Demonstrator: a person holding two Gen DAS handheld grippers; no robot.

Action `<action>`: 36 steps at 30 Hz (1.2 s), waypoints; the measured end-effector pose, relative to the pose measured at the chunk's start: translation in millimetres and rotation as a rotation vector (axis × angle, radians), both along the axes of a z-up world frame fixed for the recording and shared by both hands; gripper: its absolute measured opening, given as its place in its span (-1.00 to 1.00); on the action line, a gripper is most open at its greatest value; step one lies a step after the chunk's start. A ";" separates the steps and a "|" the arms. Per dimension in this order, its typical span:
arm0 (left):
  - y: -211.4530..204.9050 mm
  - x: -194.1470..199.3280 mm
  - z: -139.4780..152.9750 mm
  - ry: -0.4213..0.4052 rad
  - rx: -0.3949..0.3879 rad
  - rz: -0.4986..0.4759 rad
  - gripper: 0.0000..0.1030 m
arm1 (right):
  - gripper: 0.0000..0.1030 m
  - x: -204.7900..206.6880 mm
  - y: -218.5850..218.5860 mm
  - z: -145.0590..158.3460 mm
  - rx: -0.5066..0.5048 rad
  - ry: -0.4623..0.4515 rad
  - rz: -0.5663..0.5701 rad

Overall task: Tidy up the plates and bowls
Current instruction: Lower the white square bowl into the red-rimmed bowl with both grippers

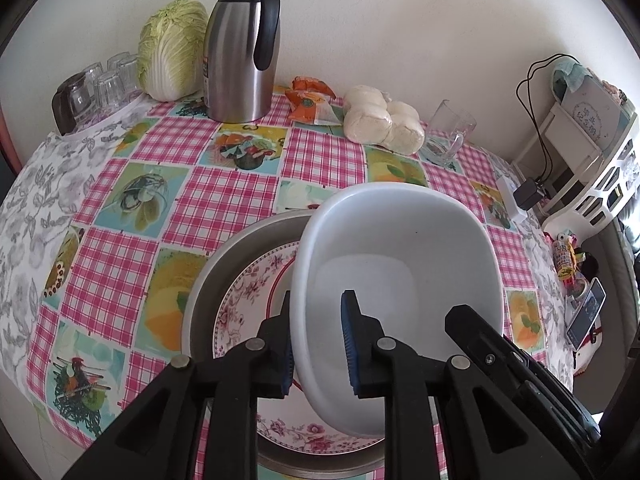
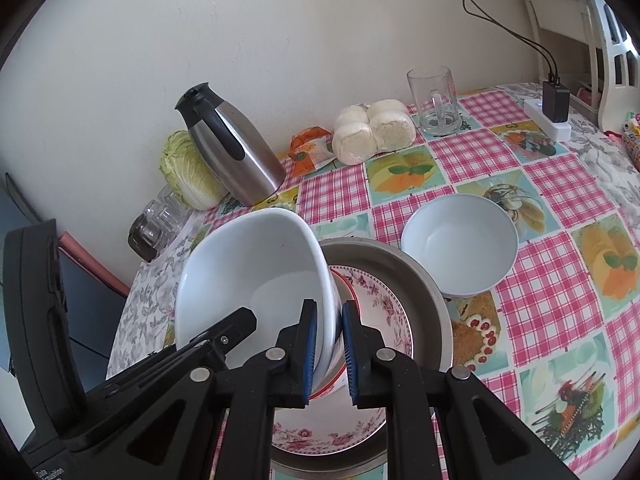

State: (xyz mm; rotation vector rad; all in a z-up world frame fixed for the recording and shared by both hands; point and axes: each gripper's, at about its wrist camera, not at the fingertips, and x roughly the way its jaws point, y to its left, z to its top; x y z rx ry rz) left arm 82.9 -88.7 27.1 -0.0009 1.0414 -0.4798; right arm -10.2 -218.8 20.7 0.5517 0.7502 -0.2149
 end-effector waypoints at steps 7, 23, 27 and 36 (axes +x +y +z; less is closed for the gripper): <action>2.4 3.8 -7.8 0.035 -0.002 0.005 -0.60 | -0.69 3.5 -1.8 -8.7 0.022 0.024 0.002; 4.1 7.8 -12.7 0.061 -0.016 0.006 -0.45 | -0.63 7.9 -0.6 -18.0 0.037 0.054 0.006; 4.4 8.0 -12.4 0.062 -0.020 0.007 -0.42 | -0.63 8.2 -1.0 -17.9 0.040 0.054 0.004; 7.6 8.7 -9.9 0.059 -0.029 0.010 -0.39 | -0.63 8.0 -2.6 -18.1 0.046 0.064 0.004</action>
